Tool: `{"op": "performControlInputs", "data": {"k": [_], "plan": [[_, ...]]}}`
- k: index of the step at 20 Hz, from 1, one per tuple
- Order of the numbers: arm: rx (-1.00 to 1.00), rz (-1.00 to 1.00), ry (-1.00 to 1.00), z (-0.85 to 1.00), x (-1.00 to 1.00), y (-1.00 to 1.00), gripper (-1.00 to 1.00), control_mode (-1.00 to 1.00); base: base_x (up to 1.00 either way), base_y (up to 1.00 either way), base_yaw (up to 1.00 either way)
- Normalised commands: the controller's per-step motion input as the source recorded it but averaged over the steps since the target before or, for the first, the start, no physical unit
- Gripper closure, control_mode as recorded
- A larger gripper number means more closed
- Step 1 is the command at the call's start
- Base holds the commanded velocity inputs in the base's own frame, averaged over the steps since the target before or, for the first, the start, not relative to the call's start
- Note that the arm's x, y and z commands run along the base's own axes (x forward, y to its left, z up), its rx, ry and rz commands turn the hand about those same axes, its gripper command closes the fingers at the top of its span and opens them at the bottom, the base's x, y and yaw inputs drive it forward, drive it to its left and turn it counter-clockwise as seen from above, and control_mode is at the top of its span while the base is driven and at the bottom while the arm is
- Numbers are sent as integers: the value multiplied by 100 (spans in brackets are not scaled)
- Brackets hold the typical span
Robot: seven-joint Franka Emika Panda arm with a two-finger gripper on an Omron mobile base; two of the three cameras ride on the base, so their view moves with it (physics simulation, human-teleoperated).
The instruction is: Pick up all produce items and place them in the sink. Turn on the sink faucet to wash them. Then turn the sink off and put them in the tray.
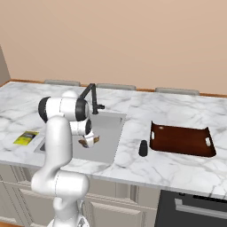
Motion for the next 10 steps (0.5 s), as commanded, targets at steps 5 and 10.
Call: {"op": "performControlInputs", "data": {"k": [5,10], "plan": [[2,0,-11,18,-57,0,100,-100,0,0,0],[4,0,-18,66,-79,0,100,-100,0,0,0]]}}
